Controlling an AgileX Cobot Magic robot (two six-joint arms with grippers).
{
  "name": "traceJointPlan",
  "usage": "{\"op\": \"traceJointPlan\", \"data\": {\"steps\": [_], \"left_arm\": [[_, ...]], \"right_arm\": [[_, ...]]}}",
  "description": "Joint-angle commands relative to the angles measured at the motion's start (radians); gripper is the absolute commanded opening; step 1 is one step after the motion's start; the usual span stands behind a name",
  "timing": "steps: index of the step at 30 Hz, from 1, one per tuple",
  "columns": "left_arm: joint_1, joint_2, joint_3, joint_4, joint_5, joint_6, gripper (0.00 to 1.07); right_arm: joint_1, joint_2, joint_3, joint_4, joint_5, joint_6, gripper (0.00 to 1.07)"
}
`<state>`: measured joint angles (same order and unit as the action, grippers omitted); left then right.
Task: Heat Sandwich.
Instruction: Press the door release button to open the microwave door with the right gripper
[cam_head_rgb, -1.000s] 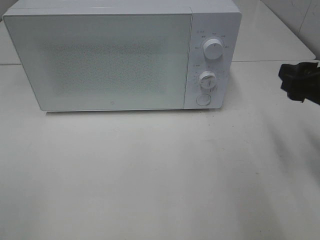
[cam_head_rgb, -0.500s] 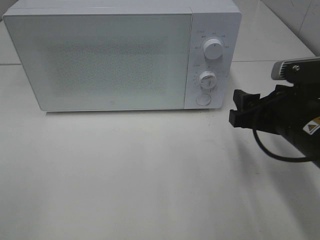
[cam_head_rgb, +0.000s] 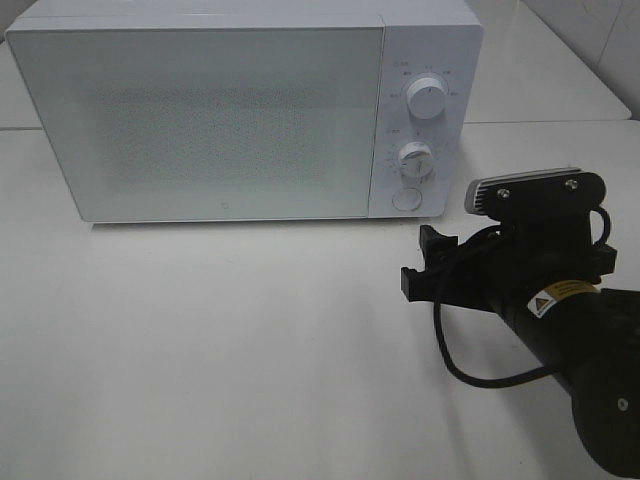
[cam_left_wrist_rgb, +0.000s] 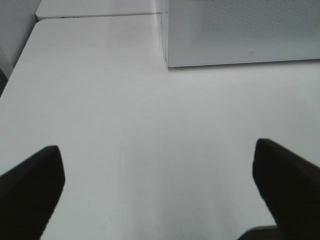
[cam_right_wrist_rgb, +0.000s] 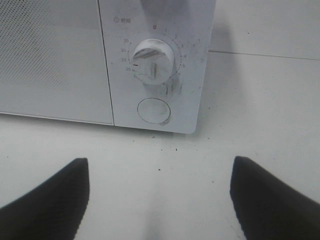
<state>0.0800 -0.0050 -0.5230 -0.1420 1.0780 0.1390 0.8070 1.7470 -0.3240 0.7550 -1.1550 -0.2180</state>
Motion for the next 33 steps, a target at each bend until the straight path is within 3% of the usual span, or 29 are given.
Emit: {"op": "traceJointPlan", "data": {"steps": [1,17,26,33], "left_arm": [[-0.006,-0.016,0.003,-0.003,-0.002,-0.001,0.98],[-0.006,-0.016,0.003,-0.003,-0.002,-0.001,0.98],[-0.006,-0.016,0.003,-0.003,-0.002,-0.001,0.98],[-0.006,-0.016,0.003,-0.003,-0.002,-0.001,0.98]], "right_arm": [[0.01,0.006,-0.017,0.014,-0.022,-0.018,0.75],[0.01,0.006,-0.019,0.031,-0.04,0.031,0.75],[0.01,0.006,-0.019,0.031,-0.048,0.518,0.75],[0.01,0.006,-0.019,0.03,-0.047,1.066,0.7]]}}
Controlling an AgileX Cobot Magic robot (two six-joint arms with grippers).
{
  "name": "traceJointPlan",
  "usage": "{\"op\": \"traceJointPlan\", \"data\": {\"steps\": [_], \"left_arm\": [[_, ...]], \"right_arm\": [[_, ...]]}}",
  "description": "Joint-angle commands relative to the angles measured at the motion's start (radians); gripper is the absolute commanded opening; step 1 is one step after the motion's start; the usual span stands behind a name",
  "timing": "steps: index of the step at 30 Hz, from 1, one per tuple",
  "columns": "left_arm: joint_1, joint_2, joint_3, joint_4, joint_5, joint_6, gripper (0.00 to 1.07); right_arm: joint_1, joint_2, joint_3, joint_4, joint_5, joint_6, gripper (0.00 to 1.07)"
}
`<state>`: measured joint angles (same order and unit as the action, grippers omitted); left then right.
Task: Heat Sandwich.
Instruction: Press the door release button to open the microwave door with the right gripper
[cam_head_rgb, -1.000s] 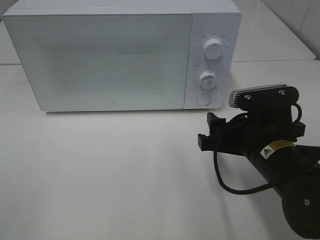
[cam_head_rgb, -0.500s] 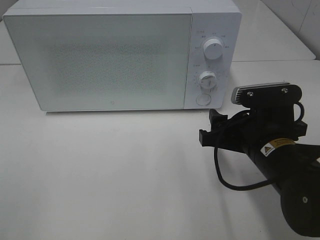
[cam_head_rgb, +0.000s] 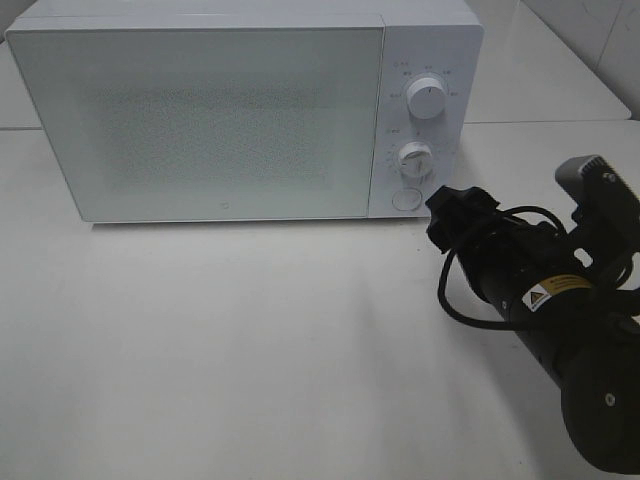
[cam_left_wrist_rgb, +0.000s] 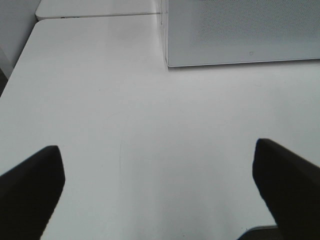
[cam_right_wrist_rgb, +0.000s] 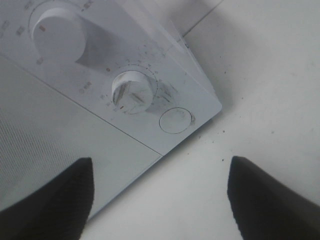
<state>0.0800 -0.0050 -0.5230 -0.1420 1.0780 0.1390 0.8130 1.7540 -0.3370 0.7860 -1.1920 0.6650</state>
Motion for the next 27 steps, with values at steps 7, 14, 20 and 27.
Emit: {"op": "traceJointPlan", "data": {"steps": [7,14,20,27], "left_arm": [[-0.006,-0.016,0.003,-0.003,-0.002,-0.001,0.98],[-0.006,-0.016,0.003,-0.003,-0.002,-0.001,0.98],[-0.006,-0.016,0.003,-0.003,-0.002,-0.001,0.98],[-0.006,-0.016,0.003,-0.003,-0.002,-0.001,0.98]], "right_arm": [[0.004,-0.001,-0.006,-0.001,-0.014,0.517,0.63],[0.004,-0.001,-0.006,-0.001,-0.012,0.768,0.36],[0.004,-0.001,-0.006,0.0,0.002,0.764,0.03],[0.004,-0.001,-0.006,0.0,0.041,0.764,0.0]]}}
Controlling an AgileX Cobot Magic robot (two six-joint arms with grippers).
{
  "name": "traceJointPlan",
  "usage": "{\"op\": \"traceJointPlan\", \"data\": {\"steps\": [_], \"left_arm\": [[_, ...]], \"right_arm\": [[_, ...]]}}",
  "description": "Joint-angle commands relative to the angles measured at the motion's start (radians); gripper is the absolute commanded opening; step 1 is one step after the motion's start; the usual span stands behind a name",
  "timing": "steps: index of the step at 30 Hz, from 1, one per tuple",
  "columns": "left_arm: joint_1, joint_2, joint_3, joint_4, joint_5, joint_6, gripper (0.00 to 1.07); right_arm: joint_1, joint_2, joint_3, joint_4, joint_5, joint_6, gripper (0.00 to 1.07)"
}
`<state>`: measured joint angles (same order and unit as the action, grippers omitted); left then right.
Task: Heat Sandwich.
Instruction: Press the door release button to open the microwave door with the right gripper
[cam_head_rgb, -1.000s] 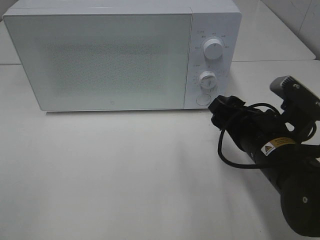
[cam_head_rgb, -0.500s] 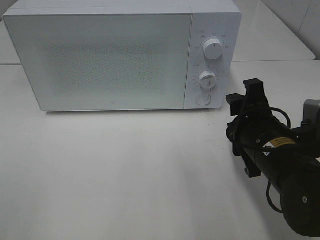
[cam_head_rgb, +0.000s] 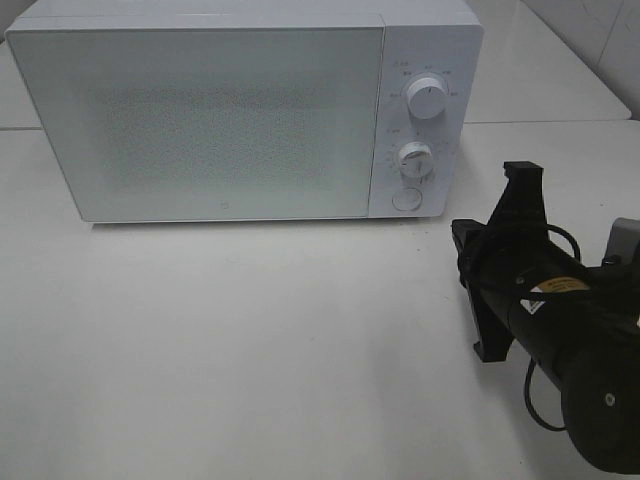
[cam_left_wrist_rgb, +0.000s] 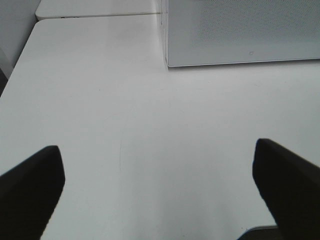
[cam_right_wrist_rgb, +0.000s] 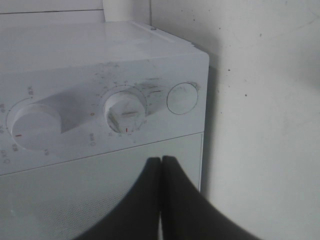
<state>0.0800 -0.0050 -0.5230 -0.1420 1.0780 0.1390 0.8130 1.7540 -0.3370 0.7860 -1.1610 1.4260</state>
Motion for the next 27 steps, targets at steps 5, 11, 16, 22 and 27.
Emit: {"op": "traceJointPlan", "data": {"steps": [5,11,16,22,27], "left_arm": [[-0.006,-0.016,0.003,-0.003,-0.002,-0.001,0.98],[-0.006,-0.016,0.003,-0.003,-0.002,-0.001,0.98],[-0.006,-0.016,0.003,-0.003,-0.002,-0.001,0.98],[-0.006,-0.016,0.003,-0.003,-0.002,-0.001,0.98],[-0.006,-0.016,0.003,-0.003,-0.002,-0.001,0.98]], "right_arm": [[0.004,0.031,-0.006,0.0,0.006,0.007,0.0],[0.0,0.072,-0.014,-0.004,0.011,0.049,0.0],[0.0,0.131,-0.074,-0.008,0.04,0.048,0.0],[-0.018,0.188,-0.143,-0.033,0.066,0.044,0.0],[-0.094,0.221,-0.211,-0.139,0.121,0.044,0.0]]}}
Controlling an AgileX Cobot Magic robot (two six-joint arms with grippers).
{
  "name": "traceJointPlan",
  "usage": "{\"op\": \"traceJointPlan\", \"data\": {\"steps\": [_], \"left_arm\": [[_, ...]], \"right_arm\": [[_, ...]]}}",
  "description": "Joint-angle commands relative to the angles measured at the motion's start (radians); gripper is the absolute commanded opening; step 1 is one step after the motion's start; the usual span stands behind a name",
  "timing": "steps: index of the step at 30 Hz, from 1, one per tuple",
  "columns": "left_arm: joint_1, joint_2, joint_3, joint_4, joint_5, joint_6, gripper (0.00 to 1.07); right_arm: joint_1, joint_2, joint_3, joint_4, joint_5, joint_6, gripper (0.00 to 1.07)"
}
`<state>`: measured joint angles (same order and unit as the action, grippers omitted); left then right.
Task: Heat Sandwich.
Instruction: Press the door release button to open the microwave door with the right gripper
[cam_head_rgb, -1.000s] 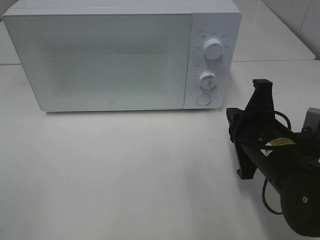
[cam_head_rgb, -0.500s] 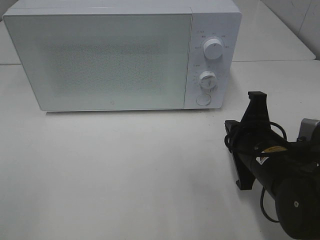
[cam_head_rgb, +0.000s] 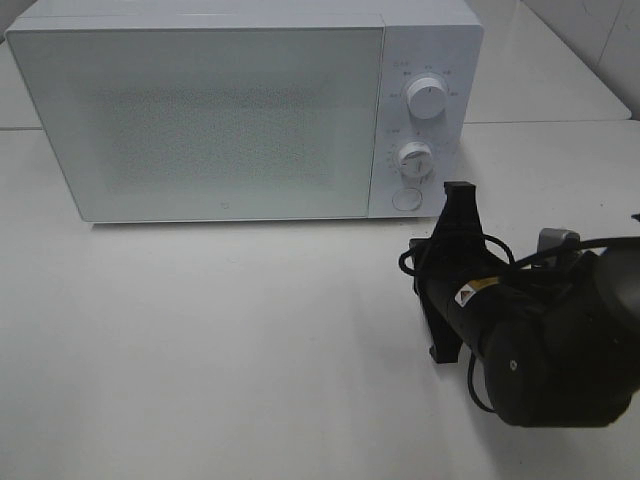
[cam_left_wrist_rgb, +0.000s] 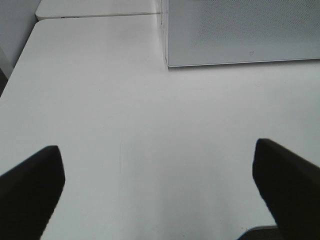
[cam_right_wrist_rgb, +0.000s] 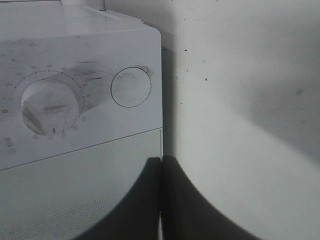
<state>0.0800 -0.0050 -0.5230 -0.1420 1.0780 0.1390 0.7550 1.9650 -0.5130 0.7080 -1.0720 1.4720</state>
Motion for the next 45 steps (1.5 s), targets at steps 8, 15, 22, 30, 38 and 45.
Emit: {"op": "traceJointPlan", "data": {"steps": [8,15,22,30,38,45], "left_arm": [[-0.006,-0.016,0.003,-0.003,-0.002,-0.001,0.98],[-0.006,-0.016,0.003,-0.003,-0.002,-0.001,0.98],[-0.006,-0.016,0.003,-0.003,-0.002,-0.001,0.98],[-0.006,-0.016,0.003,-0.003,-0.002,-0.001,0.98],[-0.006,-0.016,0.003,-0.003,-0.002,-0.001,0.98],[-0.006,-0.016,0.003,-0.003,-0.002,-0.001,0.98]], "right_arm": [[-0.128,0.054,-0.137,-0.118,0.089,-0.044,0.0],[-0.179,0.094,-0.206,-0.167,0.108,-0.047,0.0],[-0.21,0.112,-0.268,-0.169,0.158,-0.062,0.0],[-0.232,0.153,-0.31,-0.176,0.172,-0.068,0.0],[-0.232,0.169,-0.334,-0.158,0.148,-0.083,0.0],[-0.232,0.187,-0.353,-0.117,0.042,-0.11,0.0]]}}
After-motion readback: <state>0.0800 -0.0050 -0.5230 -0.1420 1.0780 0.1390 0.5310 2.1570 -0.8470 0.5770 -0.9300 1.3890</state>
